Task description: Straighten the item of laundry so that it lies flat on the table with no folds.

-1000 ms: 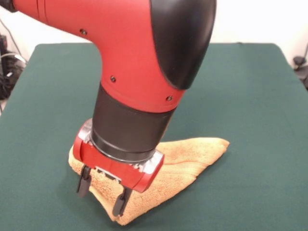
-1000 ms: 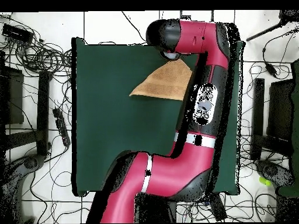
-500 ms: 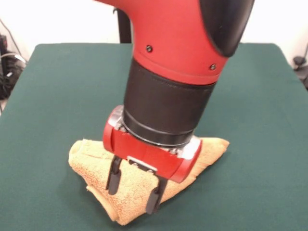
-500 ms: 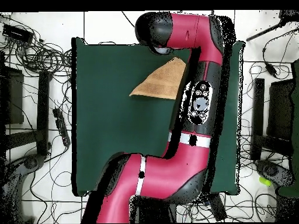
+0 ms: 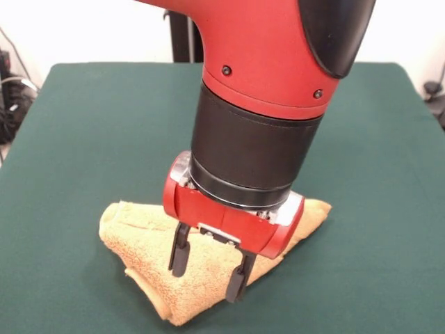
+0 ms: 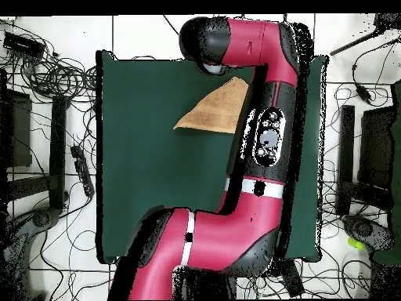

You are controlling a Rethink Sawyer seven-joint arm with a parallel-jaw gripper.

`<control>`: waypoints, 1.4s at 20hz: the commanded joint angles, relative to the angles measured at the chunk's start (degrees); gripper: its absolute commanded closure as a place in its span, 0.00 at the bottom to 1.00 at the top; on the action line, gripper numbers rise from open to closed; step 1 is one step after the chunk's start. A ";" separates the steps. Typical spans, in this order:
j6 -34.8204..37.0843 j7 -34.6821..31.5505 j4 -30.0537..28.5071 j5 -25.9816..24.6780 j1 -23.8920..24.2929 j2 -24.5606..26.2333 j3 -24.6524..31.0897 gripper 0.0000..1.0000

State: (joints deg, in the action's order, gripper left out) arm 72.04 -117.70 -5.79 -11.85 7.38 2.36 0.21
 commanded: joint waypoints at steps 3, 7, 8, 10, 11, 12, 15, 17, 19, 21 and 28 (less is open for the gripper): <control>-1.90 -5.87 -25.14 3.27 -1.33 -8.30 0.24 0.00; -4.87 -2.14 -33.41 3.11 -0.95 -14.01 -0.55 0.00; -5.61 -0.91 -35.24 2.88 -0.69 -15.25 -0.50 0.00; -6.86 1.14 -38.24 2.72 0.11 -17.14 -0.04 0.00; -6.66 1.92 -38.19 2.42 0.05 -17.18 0.19 0.00; -7.04 2.60 -38.59 2.04 0.32 -17.37 0.32 0.00; -8.93 -0.96 -35.24 0.96 -0.42 -14.41 1.00 0.00; -9.86 -3.59 -32.04 -0.19 -0.98 -11.84 0.63 0.00; -9.82 -6.14 -28.20 -1.18 -1.64 -8.80 0.09 0.00; -4.82 -6.59 -21.29 -1.79 -1.66 -6.89 -0.68 0.00; 7.00 -10.95 -1.35 -4.82 -3.18 1.94 -1.97 0.00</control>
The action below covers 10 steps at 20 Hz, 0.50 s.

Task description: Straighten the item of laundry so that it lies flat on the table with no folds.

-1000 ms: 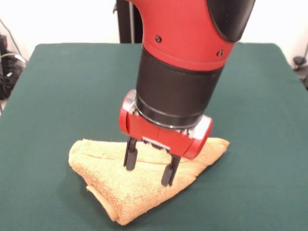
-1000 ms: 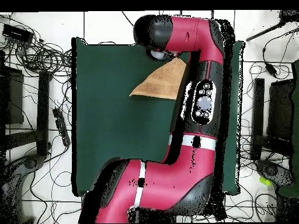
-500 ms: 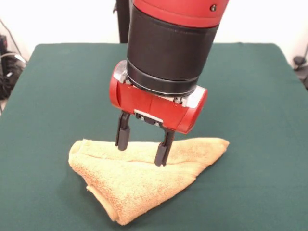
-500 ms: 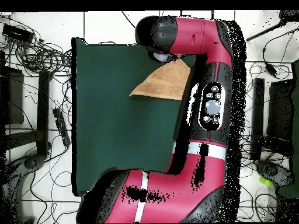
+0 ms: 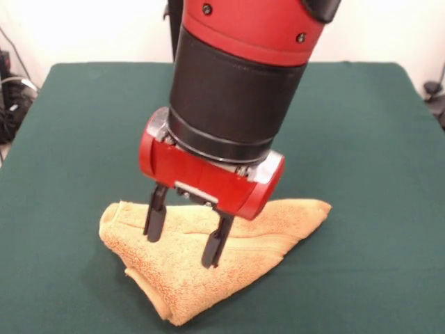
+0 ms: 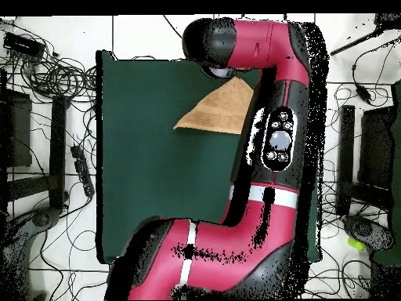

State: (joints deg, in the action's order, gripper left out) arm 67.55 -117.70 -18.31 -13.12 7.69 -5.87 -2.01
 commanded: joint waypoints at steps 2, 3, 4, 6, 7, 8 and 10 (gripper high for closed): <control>11.69 -11.99 15.85 -5.61 -3.71 14.84 1.59 0.00; 11.33 -12.07 13.83 -5.30 -3.87 13.45 0.70 0.00; 10.18 -12.36 11.15 -5.15 -3.75 12.03 -0.10 0.00; 9.08 -12.95 8.17 -5.03 -3.70 10.51 -1.19 0.00; 9.42 -13.21 8.66 -5.12 -3.82 10.76 -1.32 0.00; 9.77 -13.48 9.16 -5.20 -3.93 11.02 -1.44 0.00; 9.56 -14.81 10.03 -5.65 -4.31 11.50 -1.60 0.00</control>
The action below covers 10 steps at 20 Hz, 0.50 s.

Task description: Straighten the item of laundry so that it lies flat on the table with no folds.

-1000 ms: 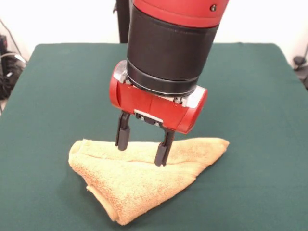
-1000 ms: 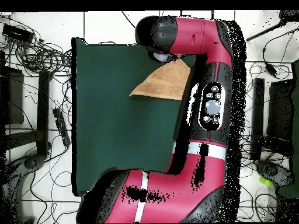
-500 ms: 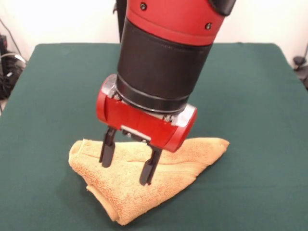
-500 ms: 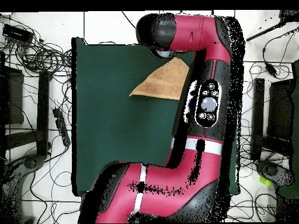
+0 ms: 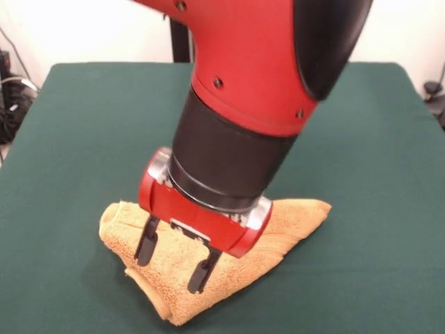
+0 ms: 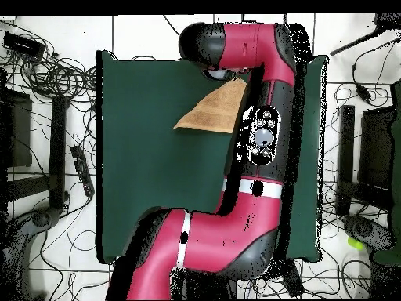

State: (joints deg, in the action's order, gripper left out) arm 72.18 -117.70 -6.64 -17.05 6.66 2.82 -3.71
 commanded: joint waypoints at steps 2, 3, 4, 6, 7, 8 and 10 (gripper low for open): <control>5.41 -15.85 -0.86 -2.04 -3.49 3.12 0.03 0.00; 5.73 -16.00 -0.52 -2.09 -3.51 3.29 0.08 0.00; 5.82 -15.98 -0.81 -1.91 -3.37 2.89 0.02 0.00; 4.99 -16.44 -1.65 -1.61 -3.31 2.51 0.02 0.00; 4.82 -16.53 -2.00 -1.46 -3.29 2.28 0.01 0.00; 4.69 -16.54 -2.50 -1.31 -3.24 1.97 -0.08 0.00; 4.77 -16.63 -3.25 -1.05 -3.27 1.43 -0.20 0.00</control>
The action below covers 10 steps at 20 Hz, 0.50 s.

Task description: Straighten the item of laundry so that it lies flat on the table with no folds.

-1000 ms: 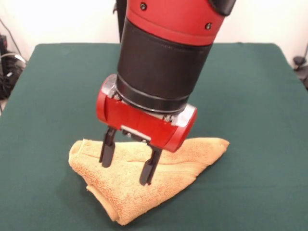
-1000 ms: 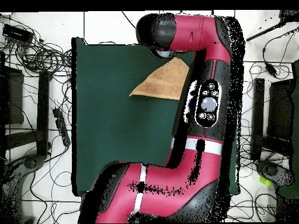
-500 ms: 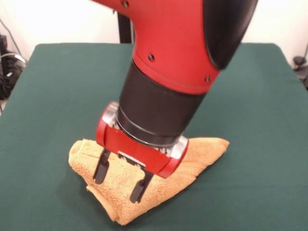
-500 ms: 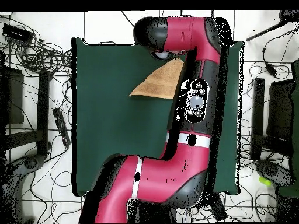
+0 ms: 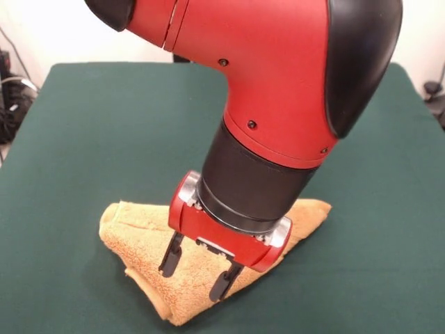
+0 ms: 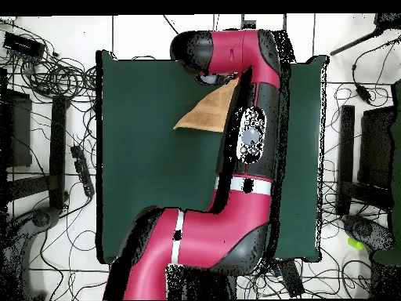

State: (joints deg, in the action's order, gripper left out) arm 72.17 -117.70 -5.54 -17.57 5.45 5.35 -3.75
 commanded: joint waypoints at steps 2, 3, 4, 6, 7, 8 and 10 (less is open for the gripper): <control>4.75 -15.55 -5.44 0.06 -1.73 -1.94 0.00 0.00; 4.39 -14.79 -6.59 0.52 -1.40 -2.67 0.11 0.00; 4.50 -13.84 -6.77 0.87 -1.10 -2.87 0.39 0.00; 3.64 -12.65 -9.00 1.74 -0.54 -4.54 0.59 0.00; 2.72 -13.06 -10.07 1.78 -0.61 -5.08 0.46 0.00; 2.17 -13.75 -10.60 1.68 -0.83 -5.25 0.31 0.00; 1.03 -15.79 -10.60 1.47 -1.15 -4.80 0.52 0.00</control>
State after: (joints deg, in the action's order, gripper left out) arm 72.17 -117.70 -5.99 -17.48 5.82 3.62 -3.75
